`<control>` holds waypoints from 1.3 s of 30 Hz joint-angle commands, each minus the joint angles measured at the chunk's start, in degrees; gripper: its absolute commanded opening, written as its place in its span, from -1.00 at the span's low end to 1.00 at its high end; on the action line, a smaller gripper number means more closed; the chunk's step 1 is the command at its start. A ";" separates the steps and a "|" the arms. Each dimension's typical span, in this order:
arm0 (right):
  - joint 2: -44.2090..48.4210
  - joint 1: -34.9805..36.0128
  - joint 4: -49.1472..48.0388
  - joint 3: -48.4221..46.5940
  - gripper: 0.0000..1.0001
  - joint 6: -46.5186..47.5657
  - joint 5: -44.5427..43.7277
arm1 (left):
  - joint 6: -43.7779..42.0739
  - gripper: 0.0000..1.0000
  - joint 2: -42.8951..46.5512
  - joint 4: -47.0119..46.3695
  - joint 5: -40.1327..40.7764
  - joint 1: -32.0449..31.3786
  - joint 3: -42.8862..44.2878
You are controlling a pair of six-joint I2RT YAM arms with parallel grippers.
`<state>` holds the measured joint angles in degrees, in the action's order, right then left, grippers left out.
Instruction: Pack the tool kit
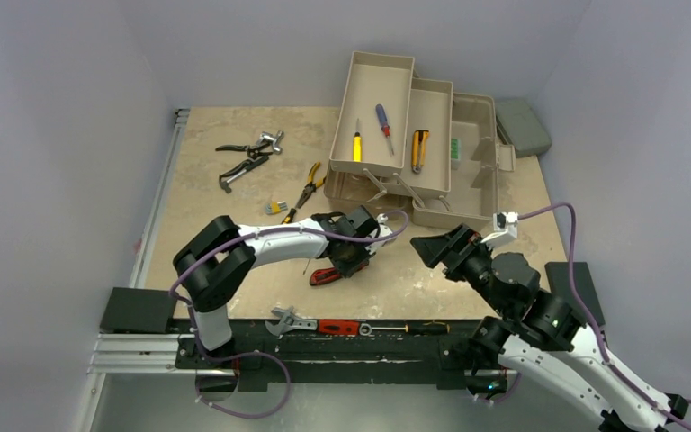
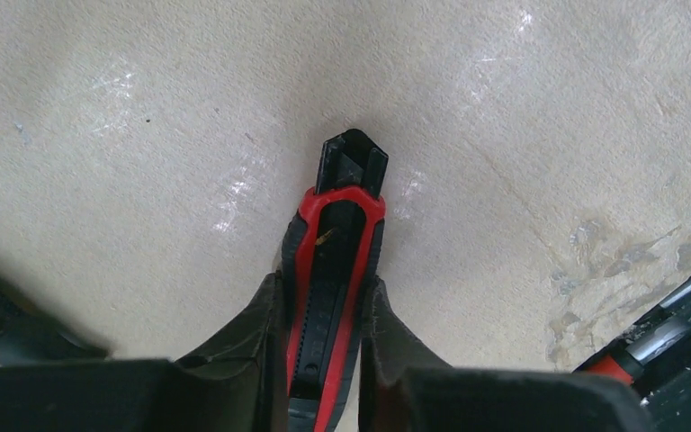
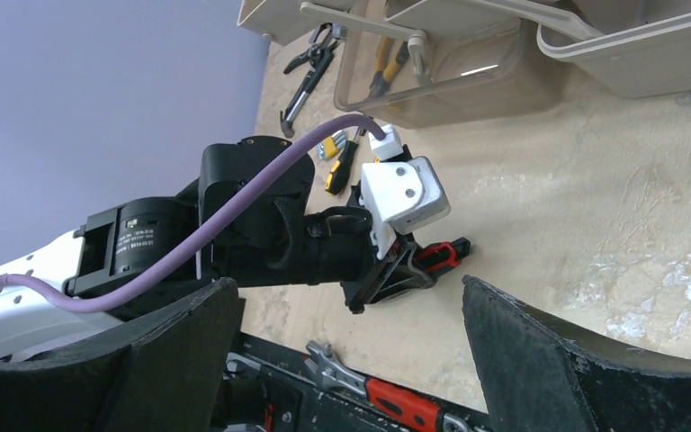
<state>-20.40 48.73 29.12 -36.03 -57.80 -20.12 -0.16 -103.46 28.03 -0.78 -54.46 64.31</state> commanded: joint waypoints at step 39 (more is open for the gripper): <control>-29.79 3.33 -45.25 8.19 0.31 14.05 19.45 | 56.66 -1.00 31.21 -31.77 -16.58 9.58 -15.10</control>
<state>-49.17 51.42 -12.16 -24.53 -45.41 0.86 54.04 -74.63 1.78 -15.97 -44.07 49.74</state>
